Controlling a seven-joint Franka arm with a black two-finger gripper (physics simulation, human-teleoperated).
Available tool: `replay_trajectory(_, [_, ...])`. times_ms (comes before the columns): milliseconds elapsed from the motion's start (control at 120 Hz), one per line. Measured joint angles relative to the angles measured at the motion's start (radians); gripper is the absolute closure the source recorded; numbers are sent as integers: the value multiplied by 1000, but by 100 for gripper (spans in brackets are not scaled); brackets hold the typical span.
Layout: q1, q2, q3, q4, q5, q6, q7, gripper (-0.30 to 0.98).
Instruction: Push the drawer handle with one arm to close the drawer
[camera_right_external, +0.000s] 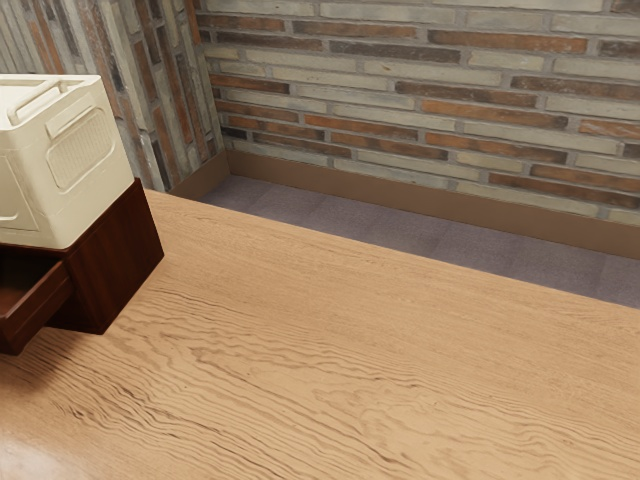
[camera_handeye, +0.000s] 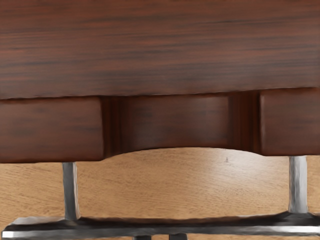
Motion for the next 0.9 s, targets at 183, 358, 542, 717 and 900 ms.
replay_trajectory(183, [-23,32,0,8,-26,17,-5,78])
replay_trajectory(358, [-26,60,-3,35,-36,24,-8,78])
replay_trajectory(542, [-44,82,-8,67,-57,27,-9,78])
replay_trajectory(717, [-46,132,-9,111,-64,28,-10,79])
replay_trajectory(900, [-53,168,-9,146,-83,28,-9,79])
